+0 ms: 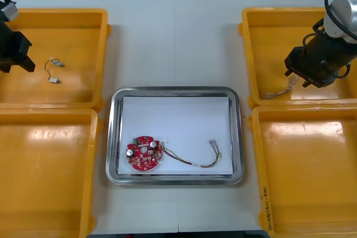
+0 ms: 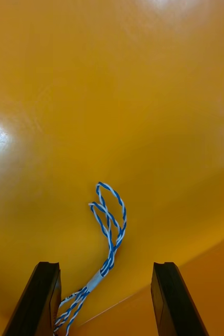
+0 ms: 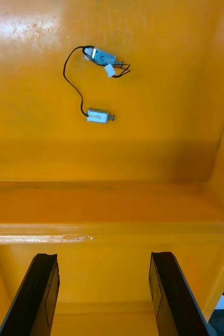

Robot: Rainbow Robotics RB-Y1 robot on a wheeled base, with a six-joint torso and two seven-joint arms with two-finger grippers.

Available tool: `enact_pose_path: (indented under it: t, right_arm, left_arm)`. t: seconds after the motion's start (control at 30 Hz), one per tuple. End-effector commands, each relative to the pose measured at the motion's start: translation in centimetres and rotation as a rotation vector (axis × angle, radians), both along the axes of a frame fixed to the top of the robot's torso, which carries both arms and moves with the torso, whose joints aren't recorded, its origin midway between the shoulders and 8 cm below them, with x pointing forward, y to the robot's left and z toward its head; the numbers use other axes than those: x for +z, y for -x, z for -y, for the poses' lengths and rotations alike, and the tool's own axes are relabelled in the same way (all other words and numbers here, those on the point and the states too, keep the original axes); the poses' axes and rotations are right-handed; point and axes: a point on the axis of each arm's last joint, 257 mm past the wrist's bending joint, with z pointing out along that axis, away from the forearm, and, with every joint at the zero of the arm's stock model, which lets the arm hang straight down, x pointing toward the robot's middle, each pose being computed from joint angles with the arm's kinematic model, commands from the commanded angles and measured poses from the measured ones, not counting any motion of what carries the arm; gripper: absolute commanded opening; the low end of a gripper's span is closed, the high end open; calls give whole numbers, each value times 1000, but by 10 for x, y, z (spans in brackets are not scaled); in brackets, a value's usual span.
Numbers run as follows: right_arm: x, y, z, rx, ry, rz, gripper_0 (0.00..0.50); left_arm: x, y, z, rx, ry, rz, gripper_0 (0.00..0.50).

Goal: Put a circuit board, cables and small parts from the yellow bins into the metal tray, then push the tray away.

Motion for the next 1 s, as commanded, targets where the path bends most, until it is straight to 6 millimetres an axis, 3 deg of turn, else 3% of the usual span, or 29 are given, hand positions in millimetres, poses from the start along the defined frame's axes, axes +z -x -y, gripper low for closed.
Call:
enact_pose_path:
  t: [0.03,0.6,1.0]
  right_arm:
    - [22,-16,-9,-32,-51,49,500]
    - [7,-23,-10,-44,-94,55,500]
    - [-2,-20,-13,-44,-123,29,500]
  left_arm:
    - [29,-15,-19,101,-24,72,500]
    - [34,-75,-6,75,7,278,500]
    - [23,-113,12,66,63,346,500]
